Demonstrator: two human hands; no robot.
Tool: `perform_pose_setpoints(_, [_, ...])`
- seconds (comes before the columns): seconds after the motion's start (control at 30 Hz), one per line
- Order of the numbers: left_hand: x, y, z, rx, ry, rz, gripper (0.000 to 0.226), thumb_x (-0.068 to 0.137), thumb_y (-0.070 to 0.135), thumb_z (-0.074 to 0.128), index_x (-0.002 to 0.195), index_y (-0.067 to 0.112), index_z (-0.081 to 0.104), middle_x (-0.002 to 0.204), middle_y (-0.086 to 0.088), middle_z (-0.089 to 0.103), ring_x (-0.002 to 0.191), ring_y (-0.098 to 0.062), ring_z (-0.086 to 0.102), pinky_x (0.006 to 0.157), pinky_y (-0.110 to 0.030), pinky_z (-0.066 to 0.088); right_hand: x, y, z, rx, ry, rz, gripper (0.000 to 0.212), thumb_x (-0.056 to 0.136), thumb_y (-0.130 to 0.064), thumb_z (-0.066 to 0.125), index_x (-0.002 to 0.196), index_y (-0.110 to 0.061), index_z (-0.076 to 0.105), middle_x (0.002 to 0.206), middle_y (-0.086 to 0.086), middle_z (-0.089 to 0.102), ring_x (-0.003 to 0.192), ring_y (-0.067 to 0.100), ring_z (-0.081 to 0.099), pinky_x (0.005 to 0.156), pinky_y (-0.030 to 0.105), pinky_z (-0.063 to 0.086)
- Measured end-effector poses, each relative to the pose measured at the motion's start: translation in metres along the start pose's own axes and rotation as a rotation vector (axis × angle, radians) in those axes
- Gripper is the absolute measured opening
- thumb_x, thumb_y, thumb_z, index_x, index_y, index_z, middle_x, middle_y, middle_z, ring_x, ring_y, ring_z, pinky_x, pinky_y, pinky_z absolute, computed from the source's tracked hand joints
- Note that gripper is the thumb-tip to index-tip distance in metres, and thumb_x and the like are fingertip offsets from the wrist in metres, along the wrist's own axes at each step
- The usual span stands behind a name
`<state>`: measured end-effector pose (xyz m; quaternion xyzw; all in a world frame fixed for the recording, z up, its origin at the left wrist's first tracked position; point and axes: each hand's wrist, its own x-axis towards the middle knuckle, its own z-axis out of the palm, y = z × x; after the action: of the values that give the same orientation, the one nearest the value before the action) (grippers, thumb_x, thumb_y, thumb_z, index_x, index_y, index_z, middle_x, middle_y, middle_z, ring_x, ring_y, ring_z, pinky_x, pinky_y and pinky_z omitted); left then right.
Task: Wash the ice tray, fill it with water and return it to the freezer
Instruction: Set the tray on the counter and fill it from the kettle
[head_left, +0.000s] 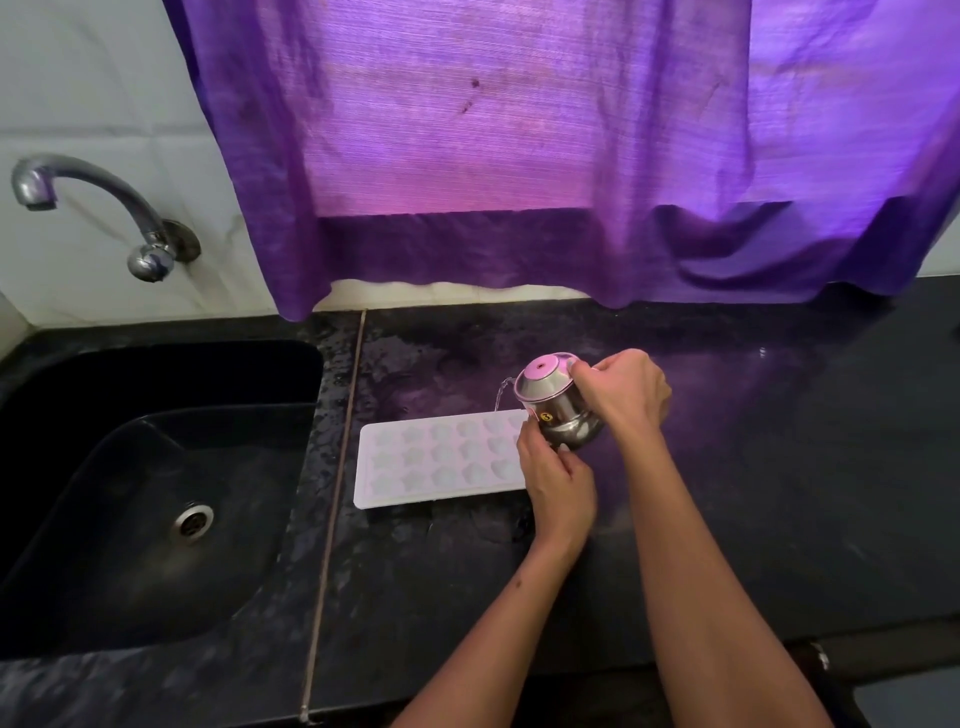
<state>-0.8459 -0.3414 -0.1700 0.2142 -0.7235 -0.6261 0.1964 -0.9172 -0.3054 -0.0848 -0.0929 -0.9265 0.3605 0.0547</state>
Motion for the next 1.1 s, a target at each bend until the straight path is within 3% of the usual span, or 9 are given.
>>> perform_pose_setpoints(0.2, [-0.001,0.000,-0.001,-0.005,-0.007,-0.002,0.054,0.087,-0.007,0.041,0.140,0.002,0.037,0.135,-0.013,0.045,0.125,-0.023,0.043,0.105,-0.027,0.033,-0.002,-0.001,0.001,-0.011,0.003,-0.001,0.031,0.081,-0.042,0.064,0.082,-0.013,0.075,0.082,0.007,0.067,0.089,0.032,0.063,0.067,0.028,0.039])
perform_pose_setpoints(0.37, [0.000,0.000,-0.002,-0.006,-0.015,-0.005,0.053,0.087,-0.006,0.041,0.139,0.004,0.038,0.133,-0.011,0.046,0.124,-0.021,0.044,0.101,-0.021,0.033,-0.003,-0.002,0.001,-0.020,0.005,0.003,0.031,0.082,-0.042,0.064,0.085,-0.013,0.075,0.082,0.006,0.066,0.082,0.029,0.059,0.067,0.028,0.039])
perform_pose_setpoints(0.5, [0.000,0.000,-0.003,-0.015,-0.019,-0.004,0.053,0.087,-0.006,0.041,0.139,0.004,0.038,0.133,-0.011,0.046,0.123,-0.022,0.045,0.105,-0.030,0.036,-0.002,-0.002,0.000,-0.024,0.007,0.013,0.031,0.082,-0.042,0.065,0.087,-0.013,0.074,0.076,0.003,0.057,0.075,0.024,0.049,0.068,0.028,0.040])
perform_pose_setpoints(0.7, [-0.002,0.002,-0.006,0.005,-0.015,-0.004,0.053,0.089,-0.005,0.041,0.140,0.004,0.037,0.135,-0.010,0.044,0.125,-0.022,0.043,0.104,-0.023,0.032,-0.003,0.001,0.002,0.013,0.009,0.032,0.035,0.079,-0.044,0.064,0.080,-0.011,0.074,0.082,0.008,0.069,0.083,0.031,0.062,0.066,0.030,0.044])
perform_pose_setpoints(0.87, [-0.005,0.004,-0.007,0.011,0.009,0.043,0.055,0.088,-0.004,0.041,0.142,0.004,0.034,0.144,-0.011,0.037,0.133,-0.025,0.037,0.111,-0.039,0.031,-0.005,-0.004,-0.001,0.050,0.029,0.032,0.036,0.079,-0.042,0.061,0.074,-0.008,0.071,0.075,0.008,0.065,0.072,0.028,0.053,0.064,0.029,0.039])
perform_pose_setpoints(1.1, [-0.003,0.006,-0.015,0.013,0.066,0.086,0.058,0.088,-0.006,0.042,0.144,0.002,0.031,0.147,-0.012,0.031,0.135,-0.024,0.034,0.112,-0.034,0.031,-0.011,-0.018,0.001,0.048,0.021,-0.032,0.033,0.080,-0.039,0.061,0.073,-0.009,0.071,0.068,0.005,0.061,0.068,0.027,0.052,0.062,0.028,0.036])
